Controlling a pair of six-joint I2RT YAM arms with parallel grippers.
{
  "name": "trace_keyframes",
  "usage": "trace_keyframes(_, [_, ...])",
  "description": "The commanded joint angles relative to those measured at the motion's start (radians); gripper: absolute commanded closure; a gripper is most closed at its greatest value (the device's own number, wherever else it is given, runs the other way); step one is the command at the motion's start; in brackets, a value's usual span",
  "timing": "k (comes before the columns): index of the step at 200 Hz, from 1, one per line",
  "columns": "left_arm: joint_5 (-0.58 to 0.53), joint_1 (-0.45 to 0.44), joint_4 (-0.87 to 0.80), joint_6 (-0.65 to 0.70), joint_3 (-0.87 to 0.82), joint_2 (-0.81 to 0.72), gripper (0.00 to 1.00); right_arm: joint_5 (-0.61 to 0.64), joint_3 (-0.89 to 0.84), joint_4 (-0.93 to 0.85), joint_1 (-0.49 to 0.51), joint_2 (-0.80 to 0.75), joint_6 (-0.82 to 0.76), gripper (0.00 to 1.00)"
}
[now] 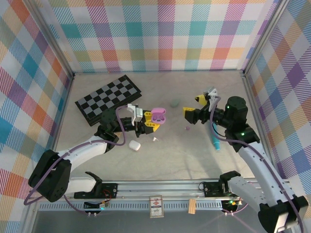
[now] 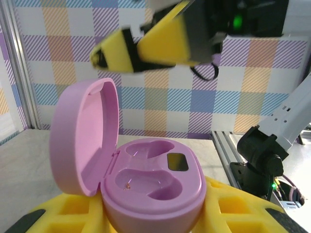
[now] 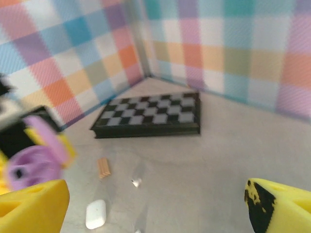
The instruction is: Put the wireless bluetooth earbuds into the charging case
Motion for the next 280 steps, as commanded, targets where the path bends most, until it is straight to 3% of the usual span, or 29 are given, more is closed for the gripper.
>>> trace_keyframes(1, [0.043,0.011,0.098,-0.03,-0.014,0.008,0.7,0.092,-0.067,0.043,-0.065,0.041,0.257,0.09])
trace_keyframes(32, [0.049,0.014,0.1,-0.034,-0.014,0.001,0.7,0.178,-0.064,-0.067,-0.08,0.167,0.306,0.14])
trace_keyframes(69, [0.052,0.015,0.094,-0.035,-0.012,-0.002,0.7,0.212,0.053,-0.274,-0.077,0.4,0.196,0.22])
trace_keyframes(140, [0.052,0.015,0.052,-0.022,-0.011,-0.045,0.7,0.696,0.333,-0.586,0.066,0.756,-0.05,0.42])
trace_keyframes(164, [0.052,0.015,0.016,-0.005,-0.005,-0.061,0.7,0.797,0.397,-0.626,0.108,0.841,-0.103,0.47])
trace_keyframes(226, [0.054,0.015,-0.022,0.016,0.003,-0.075,0.69,0.956,0.528,-0.69,0.195,1.01,-0.227,0.54])
trace_keyframes(280, [0.054,0.017,-0.049,0.029,0.003,-0.082,0.69,0.966,0.561,-0.694,0.2,1.086,-0.262,0.58])
